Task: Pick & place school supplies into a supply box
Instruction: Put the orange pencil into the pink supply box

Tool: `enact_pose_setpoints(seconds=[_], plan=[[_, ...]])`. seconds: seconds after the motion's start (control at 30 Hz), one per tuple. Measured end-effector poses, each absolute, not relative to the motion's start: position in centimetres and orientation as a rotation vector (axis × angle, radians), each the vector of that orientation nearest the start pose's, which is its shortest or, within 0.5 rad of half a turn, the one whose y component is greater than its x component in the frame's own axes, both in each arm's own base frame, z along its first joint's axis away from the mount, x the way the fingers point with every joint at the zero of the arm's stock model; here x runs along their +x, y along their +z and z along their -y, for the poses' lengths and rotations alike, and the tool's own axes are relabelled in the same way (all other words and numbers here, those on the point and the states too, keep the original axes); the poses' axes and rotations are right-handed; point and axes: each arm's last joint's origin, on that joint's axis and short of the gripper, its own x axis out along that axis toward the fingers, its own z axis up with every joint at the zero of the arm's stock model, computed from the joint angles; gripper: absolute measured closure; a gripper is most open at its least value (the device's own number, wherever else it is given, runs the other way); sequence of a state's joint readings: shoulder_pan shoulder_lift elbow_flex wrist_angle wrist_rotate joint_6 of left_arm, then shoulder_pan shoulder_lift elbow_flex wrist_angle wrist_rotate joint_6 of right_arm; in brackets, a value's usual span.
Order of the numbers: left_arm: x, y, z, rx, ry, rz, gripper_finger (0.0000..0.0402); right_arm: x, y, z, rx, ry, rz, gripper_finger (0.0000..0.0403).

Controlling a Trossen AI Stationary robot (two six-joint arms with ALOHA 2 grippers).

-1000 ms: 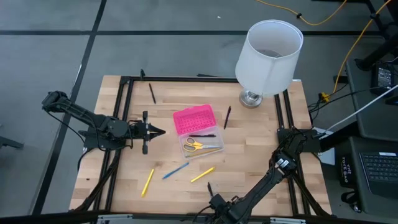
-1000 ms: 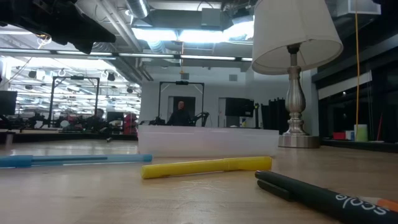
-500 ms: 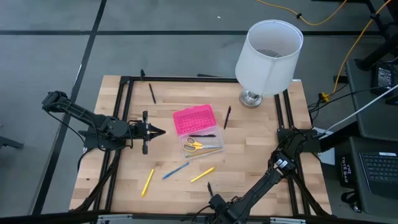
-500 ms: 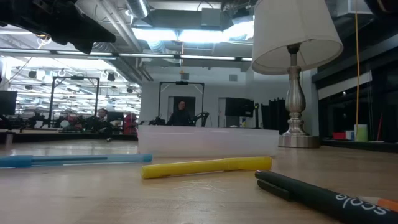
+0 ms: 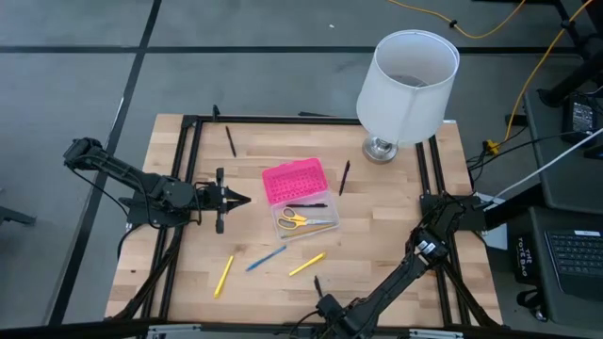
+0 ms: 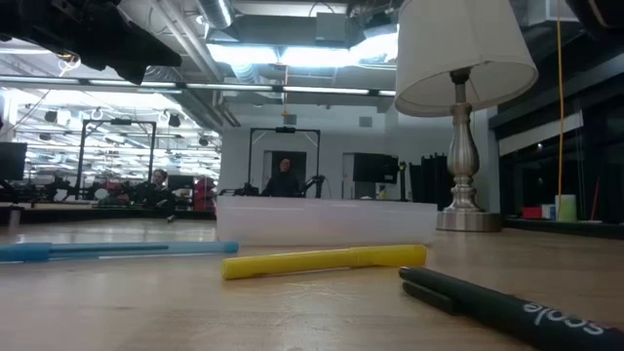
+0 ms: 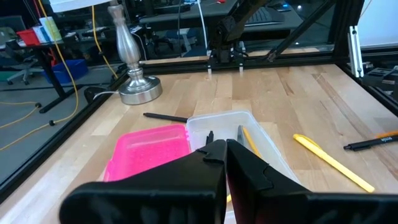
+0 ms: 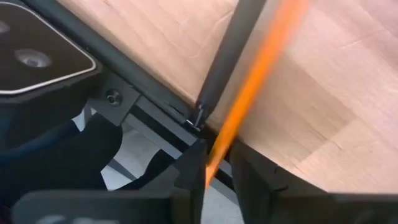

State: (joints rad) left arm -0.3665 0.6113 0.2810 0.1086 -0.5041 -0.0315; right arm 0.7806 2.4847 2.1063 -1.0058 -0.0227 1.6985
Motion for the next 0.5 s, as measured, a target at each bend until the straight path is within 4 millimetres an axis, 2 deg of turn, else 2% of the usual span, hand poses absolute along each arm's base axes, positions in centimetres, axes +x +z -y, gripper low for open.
enact_pose_setpoints(seconds=[0.27,0.5], plan=[[14.12,21.18,3.92,0.062,0.14,-0.199,0.0396,35.56,13.52,-34.75,0.866,-0.562,-1.405,0.038],[14.12,21.18,3.92,0.062,0.14,-0.199,0.0396,35.53,13.49,-34.59,0.878,-0.594,-1.406,0.038]])
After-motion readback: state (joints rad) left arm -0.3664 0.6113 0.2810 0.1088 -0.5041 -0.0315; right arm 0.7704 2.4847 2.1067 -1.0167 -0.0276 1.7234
